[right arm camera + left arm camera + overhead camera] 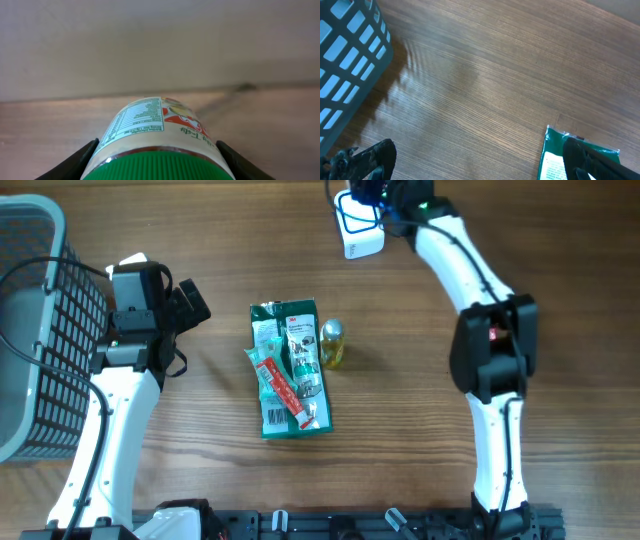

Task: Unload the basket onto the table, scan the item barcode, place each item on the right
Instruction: 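Place the jar on the table beside the red-white box, then move the right gripper to the Vim bottle and grasp it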

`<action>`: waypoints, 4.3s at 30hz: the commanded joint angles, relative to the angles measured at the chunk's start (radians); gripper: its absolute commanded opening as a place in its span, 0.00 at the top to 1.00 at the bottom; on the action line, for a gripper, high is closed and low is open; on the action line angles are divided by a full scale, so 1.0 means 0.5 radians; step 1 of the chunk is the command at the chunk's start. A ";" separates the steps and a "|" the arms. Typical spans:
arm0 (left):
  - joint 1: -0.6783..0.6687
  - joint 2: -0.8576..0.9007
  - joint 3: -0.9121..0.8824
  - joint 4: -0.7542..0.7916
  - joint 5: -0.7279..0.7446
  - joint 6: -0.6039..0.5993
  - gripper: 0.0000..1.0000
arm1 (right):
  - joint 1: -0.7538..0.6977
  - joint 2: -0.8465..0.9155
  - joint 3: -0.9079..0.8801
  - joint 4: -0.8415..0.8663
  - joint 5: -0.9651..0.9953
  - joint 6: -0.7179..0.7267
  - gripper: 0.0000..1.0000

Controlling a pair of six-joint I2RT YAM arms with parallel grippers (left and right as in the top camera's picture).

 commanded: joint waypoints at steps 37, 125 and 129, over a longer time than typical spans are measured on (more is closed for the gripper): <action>0.008 -0.008 0.018 0.003 -0.018 0.025 0.00 | -0.483 -0.835 -1.186 -1.592 0.317 -0.362 0.15; 0.008 -0.008 0.018 0.003 -0.018 0.025 0.00 | 0.842 -1.086 -0.950 -1.347 0.301 -0.016 0.00; 0.008 -0.008 0.018 0.003 -0.018 0.025 0.00 | 0.841 -1.086 -0.950 -1.342 0.301 -0.017 0.00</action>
